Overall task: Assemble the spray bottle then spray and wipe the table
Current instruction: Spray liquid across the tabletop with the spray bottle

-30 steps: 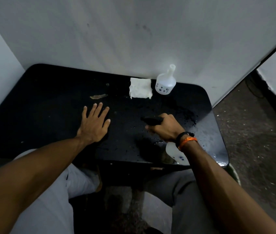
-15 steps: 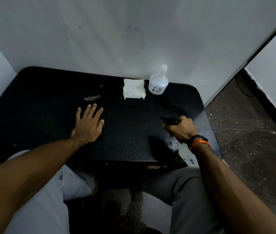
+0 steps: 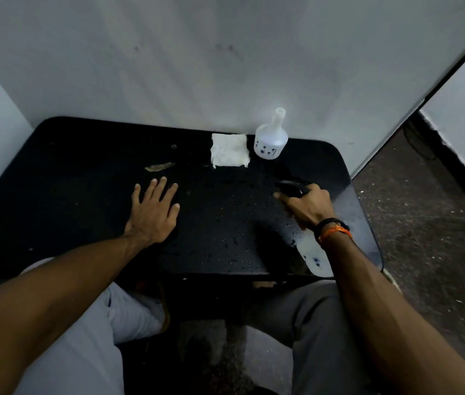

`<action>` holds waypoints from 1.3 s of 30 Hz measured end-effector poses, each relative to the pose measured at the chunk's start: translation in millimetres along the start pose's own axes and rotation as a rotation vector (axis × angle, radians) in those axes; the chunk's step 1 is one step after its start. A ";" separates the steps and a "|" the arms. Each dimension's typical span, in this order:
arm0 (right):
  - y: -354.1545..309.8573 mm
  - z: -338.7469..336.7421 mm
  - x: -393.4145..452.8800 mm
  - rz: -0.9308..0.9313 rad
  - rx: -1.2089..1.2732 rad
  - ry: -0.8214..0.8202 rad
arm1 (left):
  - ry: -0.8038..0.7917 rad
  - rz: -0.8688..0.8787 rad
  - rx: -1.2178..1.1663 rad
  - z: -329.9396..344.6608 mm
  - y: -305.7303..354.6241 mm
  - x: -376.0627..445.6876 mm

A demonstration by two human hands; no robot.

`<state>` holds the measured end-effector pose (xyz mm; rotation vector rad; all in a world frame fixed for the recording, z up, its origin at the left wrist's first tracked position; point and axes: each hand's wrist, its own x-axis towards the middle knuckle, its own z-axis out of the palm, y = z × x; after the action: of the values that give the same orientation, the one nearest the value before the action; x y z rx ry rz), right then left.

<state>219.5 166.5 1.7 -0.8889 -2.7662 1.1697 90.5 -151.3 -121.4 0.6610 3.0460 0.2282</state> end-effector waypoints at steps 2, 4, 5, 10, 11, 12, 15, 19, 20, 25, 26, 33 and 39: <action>-6.9 5.3 1.5 -0.014 0.031 -0.015 | -0.009 -0.002 0.002 -0.2 -0.3 0.2; -15.2 12.0 6.4 -0.020 0.058 -0.005 | -0.015 -0.006 0.002 -1.4 0.5 0.3; -19.8 16.3 9.2 -0.027 0.058 -0.004 | -0.015 -0.006 -0.001 -2.3 0.6 -0.3; -36.7 32.4 19.2 -0.104 -0.032 -0.026 | -0.014 -0.002 -0.016 -10.1 5.7 -5.3; -37.6 33.2 20.0 -0.120 -0.025 -0.033 | -0.018 -0.001 -0.018 -12.5 6.9 -5.9; -38.0 33.4 19.9 -0.143 -0.022 -0.054 | -0.023 -0.001 -0.020 -14.6 7.9 -6.5; -37.6 30.9 12.8 -0.238 -0.066 -0.176 | -0.031 -0.003 -0.013 -19.1 10.2 -8.0; -33.7 29.2 2.7 -0.280 -0.189 -0.259 | -0.034 0.006 -0.026 -19.0 10.1 -7.7; -30.8 27.7 0.2 -0.275 -0.222 -0.264 | -0.032 0.008 -0.027 -17.6 9.8 -7.5; -13.6 14.5 -13.1 -0.261 -0.368 -0.318 | -0.023 0.004 -0.020 -11.6 7.9 -6.4; -10.0 10.9 -14.9 -0.251 -0.367 -0.335 | -0.025 0.004 -0.022 -11.7 7.2 -6.0; 8.4 -10.0 -27.7 -0.217 -0.368 -0.347 | -0.025 0.006 -0.028 -12.8 6.5 -4.9; 22.4 -25.7 -25.7 -0.051 -0.381 -0.200 | -0.022 0.001 -0.031 -9.4 4.2 -2.9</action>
<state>257.8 183.0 10.7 -0.7486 -3.2210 0.7738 94.4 -150.1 -111.5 0.6588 3.0145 0.2656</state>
